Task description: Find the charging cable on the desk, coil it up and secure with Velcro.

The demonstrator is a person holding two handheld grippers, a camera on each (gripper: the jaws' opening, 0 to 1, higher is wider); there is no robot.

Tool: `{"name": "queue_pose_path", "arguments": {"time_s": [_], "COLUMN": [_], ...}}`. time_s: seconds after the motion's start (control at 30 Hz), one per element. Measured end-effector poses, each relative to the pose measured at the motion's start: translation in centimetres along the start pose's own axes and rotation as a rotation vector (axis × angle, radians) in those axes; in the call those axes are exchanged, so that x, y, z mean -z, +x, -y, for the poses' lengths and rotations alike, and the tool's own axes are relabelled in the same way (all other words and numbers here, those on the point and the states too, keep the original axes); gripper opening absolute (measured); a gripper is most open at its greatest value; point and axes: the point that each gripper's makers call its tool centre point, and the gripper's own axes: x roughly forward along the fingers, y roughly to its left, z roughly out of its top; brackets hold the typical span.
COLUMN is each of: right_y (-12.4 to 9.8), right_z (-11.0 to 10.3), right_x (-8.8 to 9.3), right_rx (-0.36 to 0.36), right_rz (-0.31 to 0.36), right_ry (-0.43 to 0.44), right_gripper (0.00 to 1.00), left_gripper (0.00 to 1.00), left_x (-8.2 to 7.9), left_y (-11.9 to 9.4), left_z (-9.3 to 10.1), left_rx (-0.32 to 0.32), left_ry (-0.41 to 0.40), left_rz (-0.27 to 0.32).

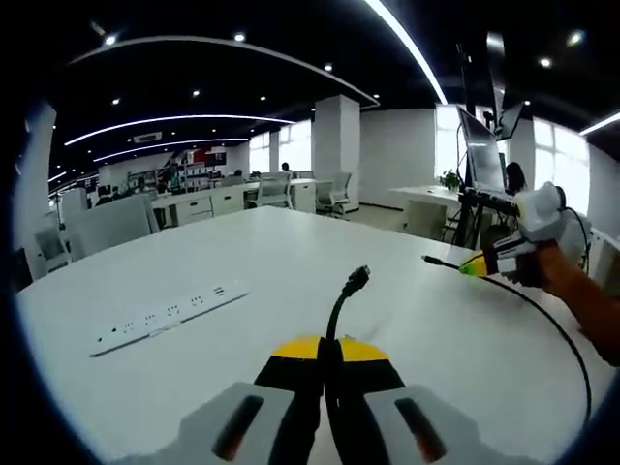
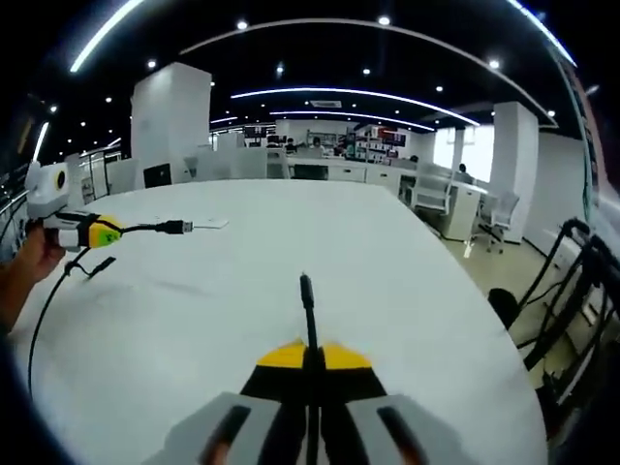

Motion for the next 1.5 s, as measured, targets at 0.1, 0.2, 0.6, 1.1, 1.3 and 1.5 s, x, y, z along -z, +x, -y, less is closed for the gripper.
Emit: {"name": "queue_pose_path", "arguments": {"time_s": [0.1,0.2,0.6,1.1,1.3,1.5], "right_y": [0.4,0.5,1.3,2.0,2.2,2.5], "right_z": [-1.0,-1.9,-5.4,-10.0,-11.6,-13.9], "right_x": [-0.2,-0.6,-1.4,-2.4,-2.6,-3.2], "right_rx": [-0.015,-0.039,-0.081,-0.170,-0.197,-0.233], "right_rz": [-0.009,-0.007,-0.022,-0.015,-0.008,0.000], "right_ry": [-0.015,-0.015,-0.072,-0.107,-0.112,-0.133], "right_gripper": [0.04,0.04,0.04,0.04,0.04,0.04], "left_gripper": [0.05,0.05,0.05,0.05,0.05,0.05], "left_x": [0.0,0.2,0.5,1.8,2.2,3.1], "left_y": [-0.4,-1.0,-2.7,-5.3,-6.3,-7.3], "left_z": [0.1,0.1,-2.7,-5.7,-6.5,-8.0], "left_rx": [0.018,0.020,-0.009,-0.023,-0.025,-0.035], "left_ry": [0.009,0.014,0.047,0.022,0.023,0.012], "left_rz": [0.002,0.000,-0.002,-0.009,-0.007,-0.005]}}
